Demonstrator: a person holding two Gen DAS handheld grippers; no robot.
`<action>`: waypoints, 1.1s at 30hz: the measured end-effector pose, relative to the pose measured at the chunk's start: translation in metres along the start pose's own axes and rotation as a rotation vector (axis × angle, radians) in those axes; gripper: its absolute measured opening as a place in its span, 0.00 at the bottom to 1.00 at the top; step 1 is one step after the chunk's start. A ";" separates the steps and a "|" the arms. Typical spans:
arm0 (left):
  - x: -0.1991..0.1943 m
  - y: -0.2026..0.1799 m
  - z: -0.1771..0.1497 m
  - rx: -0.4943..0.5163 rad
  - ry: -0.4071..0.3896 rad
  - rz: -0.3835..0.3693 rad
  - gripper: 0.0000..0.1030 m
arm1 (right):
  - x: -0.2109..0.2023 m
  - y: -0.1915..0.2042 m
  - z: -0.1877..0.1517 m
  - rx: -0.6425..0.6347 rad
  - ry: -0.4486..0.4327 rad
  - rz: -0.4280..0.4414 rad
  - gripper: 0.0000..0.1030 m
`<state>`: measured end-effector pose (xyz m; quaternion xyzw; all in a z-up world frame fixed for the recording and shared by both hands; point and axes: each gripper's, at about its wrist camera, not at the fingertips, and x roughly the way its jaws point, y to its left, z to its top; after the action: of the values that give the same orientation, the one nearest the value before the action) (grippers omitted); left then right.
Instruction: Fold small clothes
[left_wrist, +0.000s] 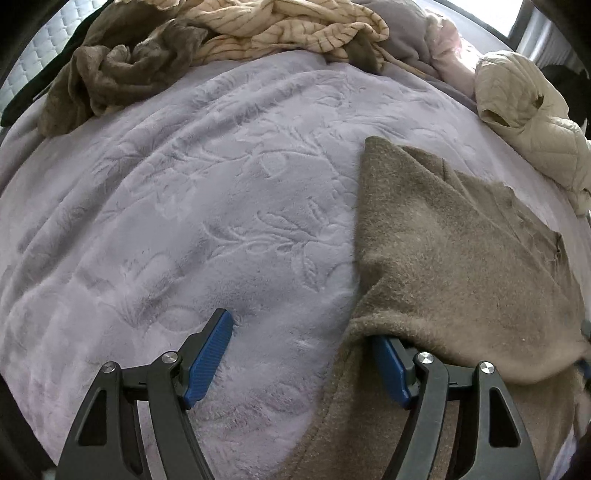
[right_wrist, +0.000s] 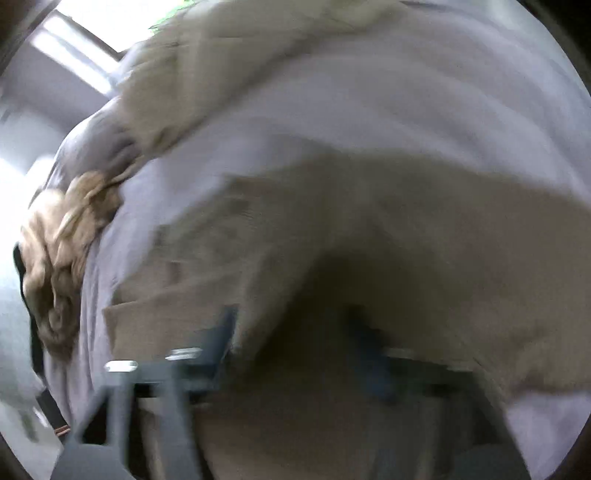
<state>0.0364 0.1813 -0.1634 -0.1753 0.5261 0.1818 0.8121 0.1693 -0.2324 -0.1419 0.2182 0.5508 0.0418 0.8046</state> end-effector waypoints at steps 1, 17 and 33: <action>-0.002 0.001 -0.001 0.005 -0.004 0.004 0.73 | -0.003 -0.014 -0.005 0.039 0.008 0.007 0.75; 0.017 -0.018 0.091 0.129 0.100 -0.280 0.73 | -0.018 -0.041 -0.016 0.146 0.023 0.070 0.75; 0.044 -0.029 0.125 0.168 0.068 -0.298 0.09 | -0.025 -0.012 0.011 -0.024 -0.043 0.092 0.07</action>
<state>0.1662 0.2205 -0.1533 -0.1888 0.5349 0.0087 0.8235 0.1675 -0.2548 -0.1217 0.2343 0.5221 0.0808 0.8161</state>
